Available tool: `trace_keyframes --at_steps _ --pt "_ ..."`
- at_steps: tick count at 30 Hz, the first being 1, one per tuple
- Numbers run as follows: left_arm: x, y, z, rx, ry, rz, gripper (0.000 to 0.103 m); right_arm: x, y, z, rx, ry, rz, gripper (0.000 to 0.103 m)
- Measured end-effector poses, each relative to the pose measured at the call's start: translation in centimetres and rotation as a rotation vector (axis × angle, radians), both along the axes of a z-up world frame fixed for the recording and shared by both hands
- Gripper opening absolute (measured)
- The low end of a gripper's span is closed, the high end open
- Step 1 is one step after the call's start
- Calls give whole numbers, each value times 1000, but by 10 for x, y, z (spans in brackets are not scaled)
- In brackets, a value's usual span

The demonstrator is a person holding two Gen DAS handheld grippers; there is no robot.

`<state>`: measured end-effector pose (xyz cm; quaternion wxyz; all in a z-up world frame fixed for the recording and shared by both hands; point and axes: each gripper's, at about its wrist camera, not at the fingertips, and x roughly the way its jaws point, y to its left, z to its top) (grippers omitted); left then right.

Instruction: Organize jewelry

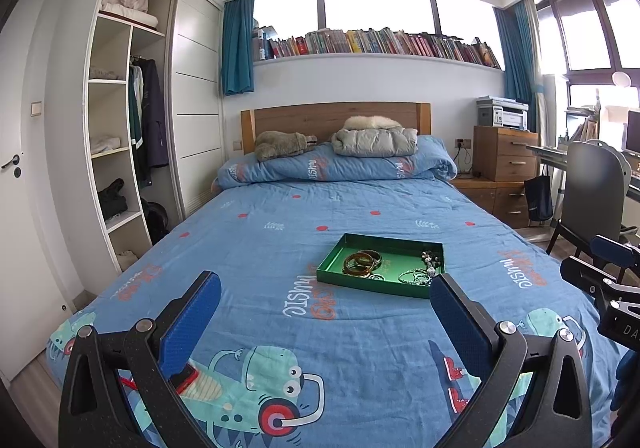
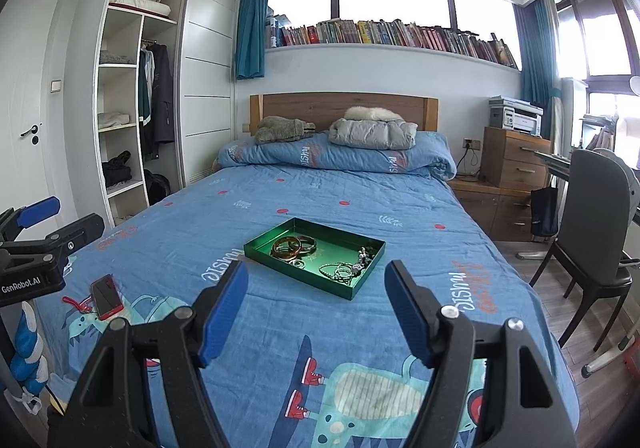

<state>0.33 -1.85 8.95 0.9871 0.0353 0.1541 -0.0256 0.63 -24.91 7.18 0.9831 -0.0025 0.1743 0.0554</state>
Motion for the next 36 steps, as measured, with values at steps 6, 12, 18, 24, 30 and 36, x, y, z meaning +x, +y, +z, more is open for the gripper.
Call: trace_keyframes --at_steps 6,12,18,24,30,36 --pt "-3 0 -1 -1 7 -3 103 -3 -2 -2 3 3 -4 69" --pt "-4 -1 -2 -2 12 -4 103 -3 -2 -2 3 4 -4 69" --pt "-3 -1 -4 -3 23 -5 103 -1 -3 -4 7 11 -8 69" --pt "-1 0 -5 -5 32 -6 103 -2 -6 -9 12 18 -15 69" --pt "-2 -1 -6 -5 35 -9 103 -2 -6 -9 13 18 -17 69" --pt "-1 -2 -7 -5 36 -8 103 -2 -6 -9 13 19 -17 69"
